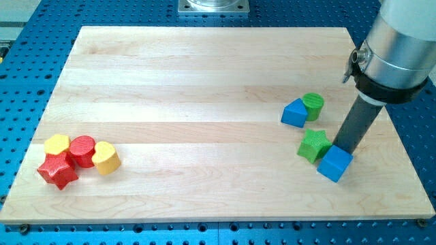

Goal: Drag the cube and green star to the bottom right side of the board

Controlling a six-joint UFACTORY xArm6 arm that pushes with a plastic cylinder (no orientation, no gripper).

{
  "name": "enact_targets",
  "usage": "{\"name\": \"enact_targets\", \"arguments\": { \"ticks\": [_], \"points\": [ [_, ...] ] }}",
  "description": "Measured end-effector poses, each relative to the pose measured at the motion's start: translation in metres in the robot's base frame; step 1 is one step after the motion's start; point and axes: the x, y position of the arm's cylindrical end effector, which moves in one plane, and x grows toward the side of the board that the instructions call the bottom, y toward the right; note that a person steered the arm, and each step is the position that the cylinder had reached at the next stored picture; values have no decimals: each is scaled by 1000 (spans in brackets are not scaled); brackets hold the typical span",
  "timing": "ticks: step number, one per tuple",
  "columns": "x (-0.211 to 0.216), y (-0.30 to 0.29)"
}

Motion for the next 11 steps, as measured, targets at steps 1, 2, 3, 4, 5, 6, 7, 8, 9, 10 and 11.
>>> {"name": "enact_targets", "arguments": {
  "ticks": [1, 2, 3, 4, 5, 6, 7, 8, 9, 10, 11],
  "points": [
    [-24, -4],
    [-26, -37],
    [-55, -54],
    [-51, -117],
    [-16, -96],
    [12, -70],
    [12, -36],
    [12, -17],
    [12, -17],
    [1, -18],
    [-33, -44]
  ]
}}
